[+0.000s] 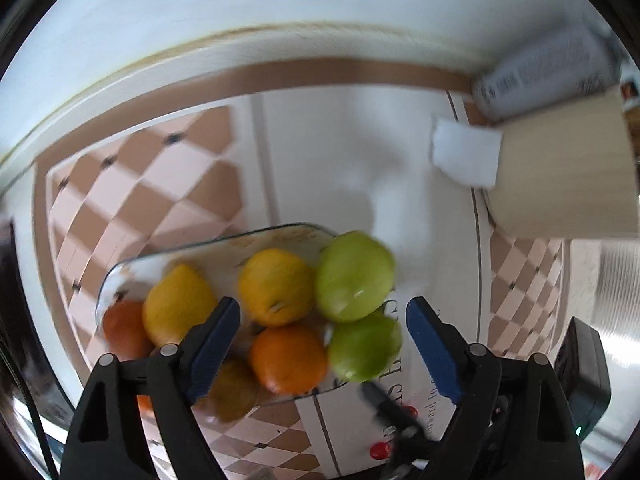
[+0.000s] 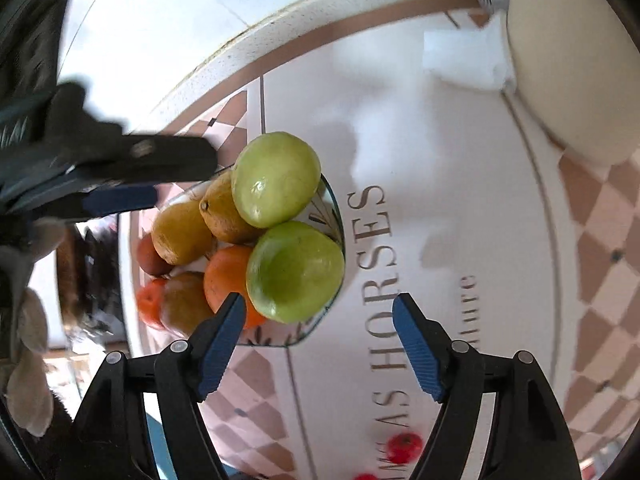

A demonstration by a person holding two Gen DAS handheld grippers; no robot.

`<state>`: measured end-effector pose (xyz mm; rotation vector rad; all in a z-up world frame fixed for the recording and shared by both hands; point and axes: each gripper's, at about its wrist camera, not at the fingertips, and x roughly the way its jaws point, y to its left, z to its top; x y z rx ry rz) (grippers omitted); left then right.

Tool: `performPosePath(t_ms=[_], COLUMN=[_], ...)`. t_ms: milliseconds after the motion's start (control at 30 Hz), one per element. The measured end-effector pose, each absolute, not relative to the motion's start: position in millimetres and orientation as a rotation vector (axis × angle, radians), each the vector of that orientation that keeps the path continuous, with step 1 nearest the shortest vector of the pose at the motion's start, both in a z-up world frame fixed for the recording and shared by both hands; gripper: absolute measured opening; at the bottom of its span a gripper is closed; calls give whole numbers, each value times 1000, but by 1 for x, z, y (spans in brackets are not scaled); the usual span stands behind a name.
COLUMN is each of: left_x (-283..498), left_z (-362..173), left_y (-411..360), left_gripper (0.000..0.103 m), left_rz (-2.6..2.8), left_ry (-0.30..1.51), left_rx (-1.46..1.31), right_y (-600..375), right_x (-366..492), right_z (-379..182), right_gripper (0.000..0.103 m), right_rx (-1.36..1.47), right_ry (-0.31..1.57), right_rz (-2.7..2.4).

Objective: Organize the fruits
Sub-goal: 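Place both green apples on the floral plate and open both grippers, then grasp a cherry tomato with the right gripper while the left gripper grasps another tomato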

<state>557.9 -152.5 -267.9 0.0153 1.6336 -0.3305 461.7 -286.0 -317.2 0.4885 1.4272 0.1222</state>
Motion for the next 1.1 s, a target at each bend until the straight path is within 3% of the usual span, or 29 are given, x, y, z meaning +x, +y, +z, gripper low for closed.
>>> performPosePath(t_ms=[367,700,867,933,967,1000,1033,1100], left_x=[468,367,348,344,343,341,341,339], left_z=[-239,-297,-321,-325,-327,-328,-328,-327], left_y=[-63,-84,-106,-113,-116,-118,-120,-124], left_gripper=[85,85,85,85,85,85,85,85], left_rz=[-57,-123,-146,-151,-155,-158,-158,-163], left_ry=[1465,1617,1643,1643,1644,1644,1642,1638], left_rx=[44,113,186,210,218,230,238,249], right_y=[-258,-307,-314,-312,-311,-310,-308,-308], right_x=[422,331,330,330,330,331,333,330], right_z=[-281,-327,-349,-358,-361,-358,-356,-357], right_gripper=[82,81,66,55,55,48,34,32], right_rx=[289,410,444,449,450,440,430,426], right_ry=[1445,1579,1570,1571,1557,1532,1518,1511], right_rz=[157,65,54,63,69,80,98,98])
